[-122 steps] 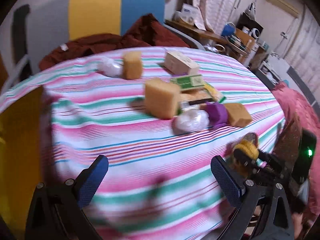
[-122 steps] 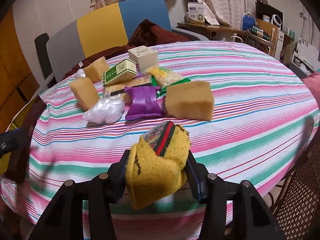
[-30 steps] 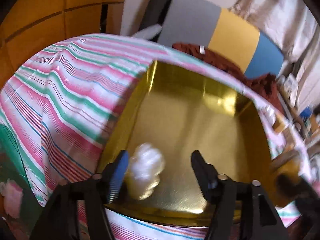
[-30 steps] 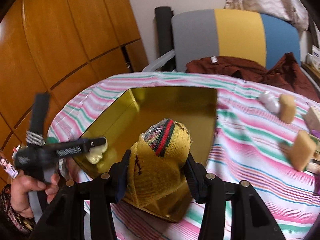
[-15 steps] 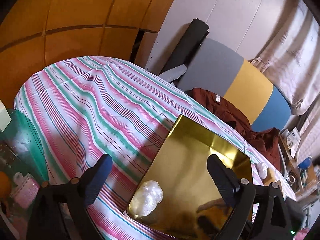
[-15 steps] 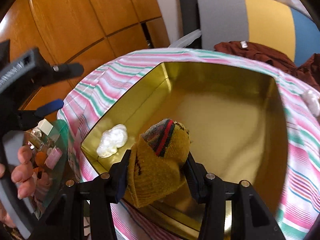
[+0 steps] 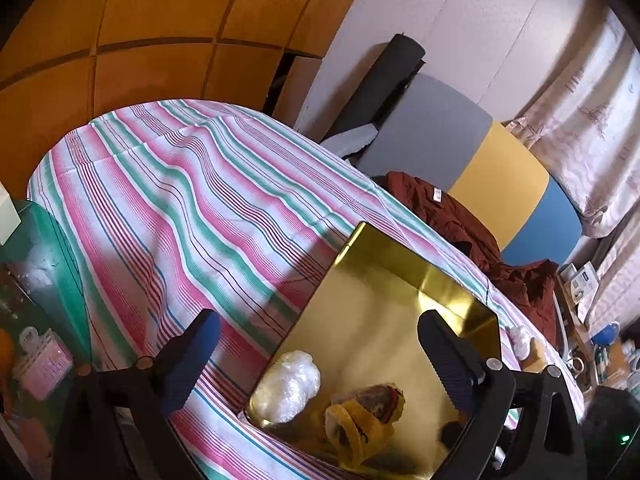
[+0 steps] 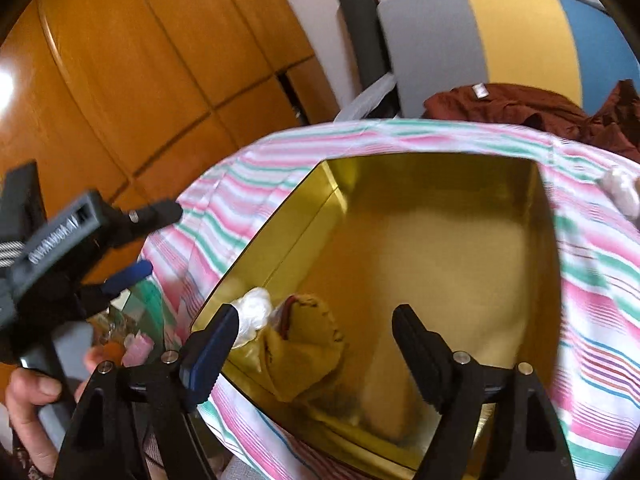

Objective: Organize objects
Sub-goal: 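Lower the ball and sock into the gold tray and open both tools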

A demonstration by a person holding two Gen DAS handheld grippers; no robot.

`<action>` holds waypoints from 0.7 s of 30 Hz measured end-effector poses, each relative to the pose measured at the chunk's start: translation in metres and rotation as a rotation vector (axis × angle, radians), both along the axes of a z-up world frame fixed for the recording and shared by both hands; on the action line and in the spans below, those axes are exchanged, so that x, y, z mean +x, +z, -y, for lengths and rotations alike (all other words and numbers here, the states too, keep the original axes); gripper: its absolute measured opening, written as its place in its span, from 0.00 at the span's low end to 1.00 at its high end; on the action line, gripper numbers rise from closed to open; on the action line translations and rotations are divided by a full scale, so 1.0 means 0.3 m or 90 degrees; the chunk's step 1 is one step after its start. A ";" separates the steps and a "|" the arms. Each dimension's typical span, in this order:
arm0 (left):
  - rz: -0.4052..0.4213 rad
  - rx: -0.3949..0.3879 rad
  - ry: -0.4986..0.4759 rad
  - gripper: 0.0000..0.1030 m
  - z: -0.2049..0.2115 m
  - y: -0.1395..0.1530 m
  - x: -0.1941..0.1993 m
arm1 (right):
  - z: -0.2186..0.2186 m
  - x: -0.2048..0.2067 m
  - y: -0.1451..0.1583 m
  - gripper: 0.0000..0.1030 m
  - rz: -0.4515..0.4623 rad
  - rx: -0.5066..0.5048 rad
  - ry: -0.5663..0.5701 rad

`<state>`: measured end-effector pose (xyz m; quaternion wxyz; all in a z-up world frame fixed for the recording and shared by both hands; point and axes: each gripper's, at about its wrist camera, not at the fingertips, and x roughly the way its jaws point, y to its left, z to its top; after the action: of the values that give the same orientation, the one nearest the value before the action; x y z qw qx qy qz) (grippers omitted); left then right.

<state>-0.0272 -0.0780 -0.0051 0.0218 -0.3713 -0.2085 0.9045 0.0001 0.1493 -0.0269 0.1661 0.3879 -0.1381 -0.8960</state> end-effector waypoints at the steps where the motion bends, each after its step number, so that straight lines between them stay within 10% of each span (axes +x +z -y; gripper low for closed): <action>1: 0.001 0.000 -0.006 0.97 -0.011 -0.003 0.003 | -0.015 0.008 0.008 0.78 -0.005 0.001 -0.008; 21: -0.032 -0.022 -0.237 1.00 -0.307 -0.029 0.097 | -0.426 0.201 0.027 0.78 -0.031 0.110 -0.205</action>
<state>0.0020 0.0140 -0.0137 0.1874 -0.3814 -0.1198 0.8973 0.0604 0.2770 -0.0190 -0.0099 0.3516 -0.1171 -0.9287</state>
